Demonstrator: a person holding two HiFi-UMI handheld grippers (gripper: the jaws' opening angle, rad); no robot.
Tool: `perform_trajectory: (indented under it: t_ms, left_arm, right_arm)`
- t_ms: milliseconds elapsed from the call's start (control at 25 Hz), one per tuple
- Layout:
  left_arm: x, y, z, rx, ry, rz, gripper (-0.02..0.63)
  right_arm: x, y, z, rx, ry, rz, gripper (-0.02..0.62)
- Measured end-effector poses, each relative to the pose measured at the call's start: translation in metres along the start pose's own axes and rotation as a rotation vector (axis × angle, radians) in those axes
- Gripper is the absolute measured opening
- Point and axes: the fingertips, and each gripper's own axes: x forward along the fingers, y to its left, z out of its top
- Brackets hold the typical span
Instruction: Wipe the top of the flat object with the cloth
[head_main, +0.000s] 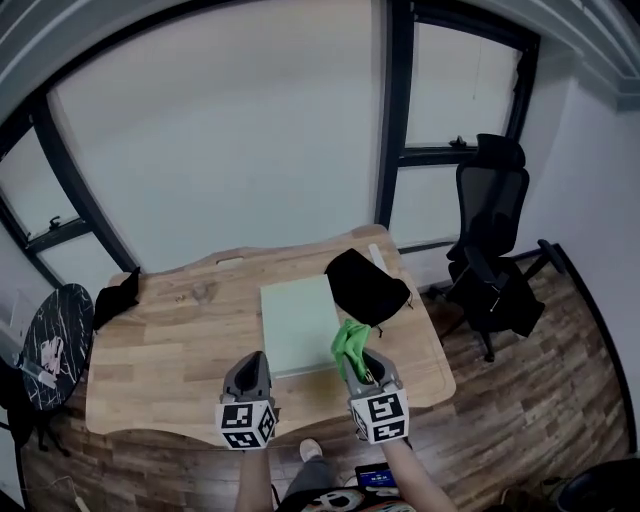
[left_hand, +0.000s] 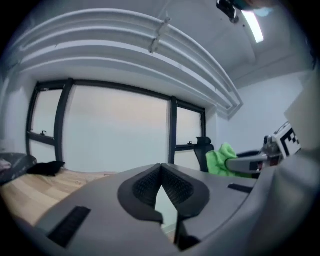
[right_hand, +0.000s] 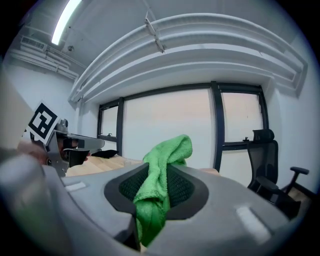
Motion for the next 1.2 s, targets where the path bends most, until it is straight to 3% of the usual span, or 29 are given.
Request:
perform_trajectory:
  t_ms: [80, 240, 400, 680, 1200]
  left_arm:
    - [-0.01, -0.009, -0.005, 0.019, 0.003, 0.017, 0.006]
    - [-0.026, -0.028, -0.008, -0.063, -0.012, -0.025, 0.006]
    - [-0.038, -0.037, -0.006, -0.091, -0.029, -0.03, 0.006]
    - [-0.05, -0.045, -0.013, -0.043, -0.006, -0.033, 0.006]
    - [-0.067, -0.042, -0.009, -0.077, -0.031, -0.039, 0.006]
  right_arm:
    - [-0.015, -0.006, -0.004, -0.003, 0.004, -0.014, 0.089]
    - [-0.038, -0.007, -0.014, 0.002, 0.019, -0.03, 0.089]
    - [-0.053, -0.002, -0.012, -0.001, 0.001, -0.021, 0.089]
    - [-0.066, 0.004, -0.013, -0.057, 0.002, -0.032, 0.089]
    - [-0.076, 0.021, -0.001, -0.102, -0.026, -0.034, 0.089]
